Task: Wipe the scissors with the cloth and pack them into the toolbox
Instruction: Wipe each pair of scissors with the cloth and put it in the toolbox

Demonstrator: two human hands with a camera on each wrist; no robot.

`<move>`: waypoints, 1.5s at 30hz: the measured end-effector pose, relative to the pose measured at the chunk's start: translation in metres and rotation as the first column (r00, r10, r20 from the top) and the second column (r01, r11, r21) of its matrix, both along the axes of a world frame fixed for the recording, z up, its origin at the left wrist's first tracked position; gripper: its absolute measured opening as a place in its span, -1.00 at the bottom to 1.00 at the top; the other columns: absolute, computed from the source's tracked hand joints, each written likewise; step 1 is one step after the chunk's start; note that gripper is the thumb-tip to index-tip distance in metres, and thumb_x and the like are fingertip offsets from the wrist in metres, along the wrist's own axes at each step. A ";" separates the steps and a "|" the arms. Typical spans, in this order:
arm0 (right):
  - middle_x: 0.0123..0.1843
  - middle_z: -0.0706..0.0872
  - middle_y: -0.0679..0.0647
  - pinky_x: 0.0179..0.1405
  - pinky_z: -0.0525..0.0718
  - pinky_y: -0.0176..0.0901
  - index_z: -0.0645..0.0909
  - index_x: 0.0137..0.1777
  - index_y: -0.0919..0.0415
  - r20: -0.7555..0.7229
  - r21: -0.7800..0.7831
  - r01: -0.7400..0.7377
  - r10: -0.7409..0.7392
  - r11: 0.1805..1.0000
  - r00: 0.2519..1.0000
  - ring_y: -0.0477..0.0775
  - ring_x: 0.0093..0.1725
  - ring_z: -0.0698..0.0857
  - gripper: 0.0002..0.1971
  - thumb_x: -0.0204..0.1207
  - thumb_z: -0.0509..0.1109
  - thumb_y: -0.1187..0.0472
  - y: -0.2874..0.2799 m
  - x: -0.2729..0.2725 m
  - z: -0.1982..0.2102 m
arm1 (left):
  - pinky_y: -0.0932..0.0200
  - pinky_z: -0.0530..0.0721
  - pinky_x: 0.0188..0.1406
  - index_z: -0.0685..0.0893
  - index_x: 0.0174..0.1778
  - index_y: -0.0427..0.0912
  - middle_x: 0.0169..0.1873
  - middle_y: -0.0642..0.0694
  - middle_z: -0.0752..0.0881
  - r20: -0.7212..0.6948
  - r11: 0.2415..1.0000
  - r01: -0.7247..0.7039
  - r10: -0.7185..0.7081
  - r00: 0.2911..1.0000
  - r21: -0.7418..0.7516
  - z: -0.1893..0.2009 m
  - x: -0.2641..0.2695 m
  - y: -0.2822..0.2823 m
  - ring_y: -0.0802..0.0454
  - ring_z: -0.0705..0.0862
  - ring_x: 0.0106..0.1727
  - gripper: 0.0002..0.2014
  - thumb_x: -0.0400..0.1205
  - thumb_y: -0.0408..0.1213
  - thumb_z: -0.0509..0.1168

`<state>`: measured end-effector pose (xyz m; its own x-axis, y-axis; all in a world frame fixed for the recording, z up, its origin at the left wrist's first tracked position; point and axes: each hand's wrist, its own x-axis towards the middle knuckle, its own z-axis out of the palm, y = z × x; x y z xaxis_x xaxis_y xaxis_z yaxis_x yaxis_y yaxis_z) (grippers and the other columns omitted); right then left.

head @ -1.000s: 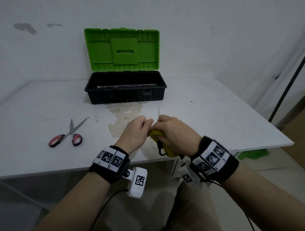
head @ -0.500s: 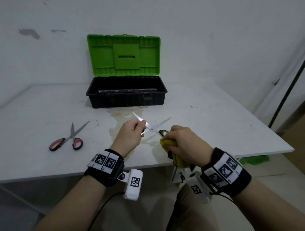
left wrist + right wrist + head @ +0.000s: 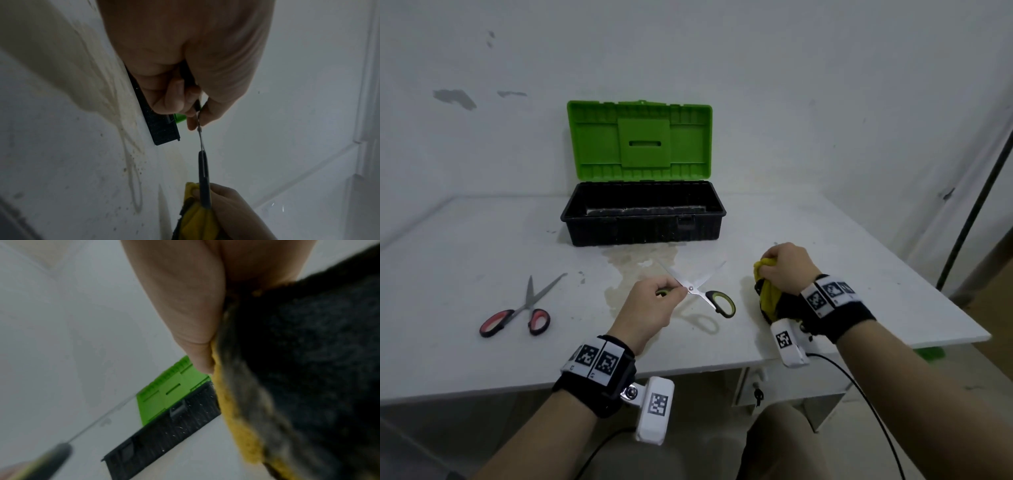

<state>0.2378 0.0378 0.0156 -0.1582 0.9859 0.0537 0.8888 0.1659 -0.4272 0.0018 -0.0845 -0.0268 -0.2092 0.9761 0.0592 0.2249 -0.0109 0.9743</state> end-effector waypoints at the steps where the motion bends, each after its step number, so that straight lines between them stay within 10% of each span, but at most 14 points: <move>1: 0.10 0.76 0.19 -0.05 0.62 -0.16 0.74 0.11 0.22 0.018 -0.017 0.013 -0.013 1.000 1.000 0.17 0.08 0.68 -0.77 0.50 0.39 0.18 0.008 -0.002 -0.004 | 0.17 0.43 -0.47 0.76 -0.21 -0.22 -0.63 0.15 0.49 0.000 1.000 0.001 -0.001 1.000 -0.010 -0.001 0.001 0.000 0.12 0.40 -0.54 -0.84 0.65 -0.24 0.40; 12: 0.48 0.50 0.05 0.45 0.37 0.16 0.45 0.48 0.00 0.080 0.012 0.023 -0.024 1.000 0.997 0.16 0.44 0.50 -0.48 0.58 0.27 -0.19 0.000 0.001 -0.013 | 0.20 0.39 -0.49 0.74 -0.19 -0.24 -0.56 0.13 0.54 0.033 0.997 -0.002 0.000 0.999 0.074 -0.003 0.001 0.000 0.12 0.40 -0.54 -0.85 0.67 -0.27 0.39; 18: -0.22 0.73 -0.09 -0.34 0.61 -0.29 0.73 0.03 0.02 -0.450 -0.074 -0.296 0.233 0.952 0.862 -0.17 -0.35 0.72 -0.74 0.60 0.32 -0.11 -0.082 -0.014 0.014 | 0.35 0.44 -0.52 0.76 -0.12 -0.28 -0.54 0.20 0.61 0.084 0.987 0.016 -0.030 0.996 0.157 0.007 0.013 0.005 0.24 0.48 -0.55 -0.87 0.68 -0.31 0.38; 30: -0.30 0.76 0.20 -0.41 0.63 -0.25 0.71 -0.05 0.35 -0.792 -0.062 -0.274 0.120 0.960 0.599 0.08 -0.36 0.76 -0.89 0.58 0.43 0.28 -0.082 -0.025 0.002 | 0.26 0.64 -0.25 0.86 -0.01 0.07 -0.31 0.06 0.78 -0.025 0.993 0.079 -0.077 0.997 0.091 0.013 -0.001 -0.006 0.22 0.65 -0.29 -0.84 0.68 -0.25 0.38; 45: -0.31 0.79 0.12 -0.48 0.48 -0.23 0.69 0.04 0.34 -0.915 -0.111 -0.180 -0.030 0.977 0.402 0.00 -0.41 0.74 -0.83 0.59 0.42 0.22 -0.099 -0.067 -0.025 | 0.30 0.74 -0.26 0.82 -0.03 -0.27 -0.37 -0.09 0.82 0.181 0.998 0.047 -0.052 0.982 0.033 0.018 0.009 -0.009 0.09 0.77 -0.33 -0.92 0.63 -0.38 0.44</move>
<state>0.1704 -0.0615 -0.0092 -0.1927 0.9796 0.0565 -0.0562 0.0464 -0.9973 0.0104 -0.0933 -0.0087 -0.1707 0.9839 0.0525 0.0430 -0.0458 0.9980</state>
